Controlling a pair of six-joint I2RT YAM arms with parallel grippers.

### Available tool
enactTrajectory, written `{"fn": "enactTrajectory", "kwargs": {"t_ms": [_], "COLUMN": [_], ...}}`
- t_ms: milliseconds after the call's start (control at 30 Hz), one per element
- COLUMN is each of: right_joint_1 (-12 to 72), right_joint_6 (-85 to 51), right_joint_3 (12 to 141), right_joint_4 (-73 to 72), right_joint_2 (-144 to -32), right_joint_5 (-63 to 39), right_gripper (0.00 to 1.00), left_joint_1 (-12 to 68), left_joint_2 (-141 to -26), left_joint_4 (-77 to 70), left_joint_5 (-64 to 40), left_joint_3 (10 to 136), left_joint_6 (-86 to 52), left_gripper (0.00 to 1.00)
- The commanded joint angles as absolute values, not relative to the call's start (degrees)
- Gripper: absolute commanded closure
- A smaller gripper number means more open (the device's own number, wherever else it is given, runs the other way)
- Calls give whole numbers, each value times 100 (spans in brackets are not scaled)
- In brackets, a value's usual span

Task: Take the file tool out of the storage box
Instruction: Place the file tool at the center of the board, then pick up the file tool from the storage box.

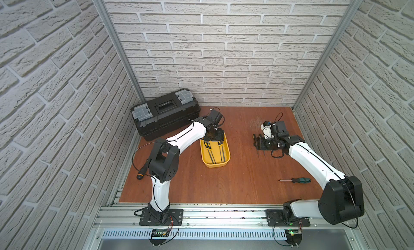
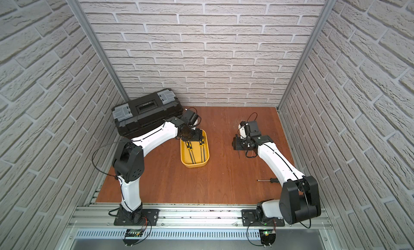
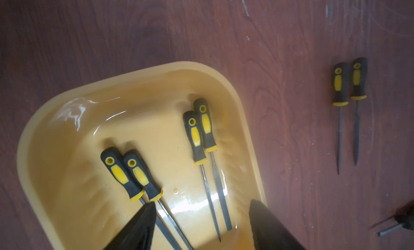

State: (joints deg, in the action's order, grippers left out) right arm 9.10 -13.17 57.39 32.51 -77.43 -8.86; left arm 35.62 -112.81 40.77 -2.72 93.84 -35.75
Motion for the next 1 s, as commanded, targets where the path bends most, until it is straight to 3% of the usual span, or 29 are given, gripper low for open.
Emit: {"fn": "enactTrajectory", "kwargs": {"t_ms": [0, 67, 333, 633, 967], "right_joint_1": [958, 958, 960, 957, 962], "right_joint_6": [-1406, -1403, -1426, -1373, -1349], "right_joint_3": [5584, 5557, 5440, 5448, 5536], "right_joint_4": [2938, 2901, 2845, 2977, 2968], "right_joint_2": [-7433, -7319, -7026, -6813, -6888], "right_joint_5": [-1383, -1500, -1976, -1939, -1871], "right_gripper": [29, 28, 1, 0, 0], "left_joint_1": [3603, 3616, 3613, 3613, 3630], "left_joint_2": [-11486, -11608, -12152, -12719, -13052], "left_joint_4": [4359, 4388, 4528, 4920, 5144], "left_joint_5": [-16, 31, 308, 413, 425], "left_joint_3": [9617, 9723, 10137, 10880, 11219], "left_joint_6": [-3663, -3682, -3669, -3543, -3528], "left_gripper": [31, 32, 38, 45, 47]}}
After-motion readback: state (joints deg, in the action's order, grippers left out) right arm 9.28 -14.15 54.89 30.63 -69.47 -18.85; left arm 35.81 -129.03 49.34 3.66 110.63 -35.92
